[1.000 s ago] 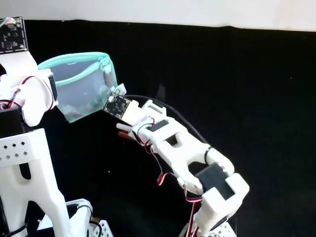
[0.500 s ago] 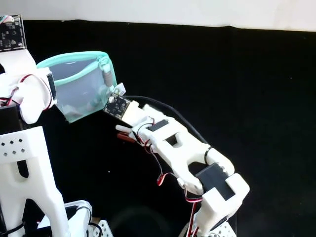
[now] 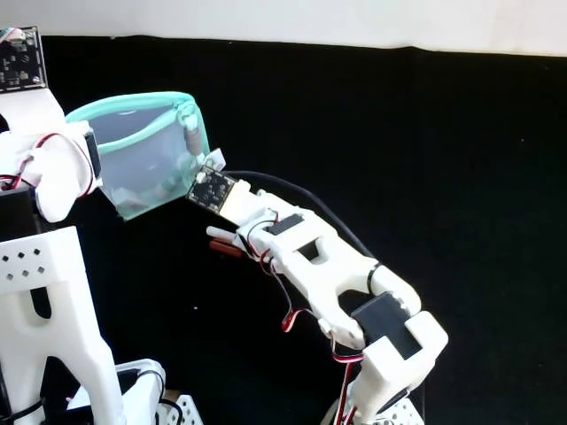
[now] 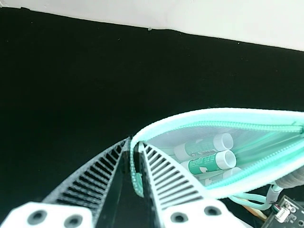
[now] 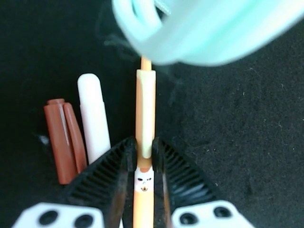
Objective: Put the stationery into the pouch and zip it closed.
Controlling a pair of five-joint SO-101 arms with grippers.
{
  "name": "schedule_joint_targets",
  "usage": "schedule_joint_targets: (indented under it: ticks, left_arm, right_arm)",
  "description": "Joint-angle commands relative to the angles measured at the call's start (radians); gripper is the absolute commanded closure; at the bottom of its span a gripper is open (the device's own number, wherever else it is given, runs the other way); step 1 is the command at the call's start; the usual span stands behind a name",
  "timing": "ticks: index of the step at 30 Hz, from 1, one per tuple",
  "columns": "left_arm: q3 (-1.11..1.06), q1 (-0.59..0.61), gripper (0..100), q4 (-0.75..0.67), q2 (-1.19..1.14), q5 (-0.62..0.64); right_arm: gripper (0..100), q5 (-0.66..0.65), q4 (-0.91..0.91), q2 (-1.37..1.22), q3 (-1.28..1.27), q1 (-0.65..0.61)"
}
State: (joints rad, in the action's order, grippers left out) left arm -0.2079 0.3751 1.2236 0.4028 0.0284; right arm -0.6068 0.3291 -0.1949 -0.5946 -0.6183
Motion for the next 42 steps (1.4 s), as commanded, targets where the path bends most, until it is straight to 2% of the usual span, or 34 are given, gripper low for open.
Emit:
schedule_joint_targets:
  ticks: [1, 6, 11, 18, 23, 26, 35, 42]
  left_arm:
    - [-0.019, 0.007, 99, 0.028, -0.073, 0.008]
    - [-0.019, 0.007, 99, 0.028, -0.073, 0.008]
    - [-0.019, 0.007, 99, 0.025, -0.073, 0.008]
    - [-0.019, 0.007, 99, 0.025, -0.073, 0.008]
    - [-0.019, 0.005, 99, 0.025, -0.073, 0.008]
    - [-0.019, 0.005, 99, 0.025, -0.073, 0.008]
    - [-0.019, 0.005, 99, 0.025, -0.073, 0.008]
    - [-0.019, 0.005, 99, 0.025, -0.073, 0.008]
  right_arm:
    - [99.0, 0.008, 0.022, 0.059, 0.015, 0.001]
    - [99.0, 0.018, 0.024, 0.171, 0.007, 0.005]
    - [99.1, 0.117, 0.025, 0.245, 0.008, 0.033]
    - [99.1, 0.127, 0.094, 0.331, 0.015, 0.051]
    - [99.1, 0.241, 0.104, 0.401, 0.053, 0.065]
    - [99.1, 0.293, 0.120, 0.424, 0.119, 0.073]
    - [99.1, 0.420, 0.317, 0.433, 0.460, 0.067]
    - [99.1, 0.466, 0.395, 0.433, 0.647, 0.021]
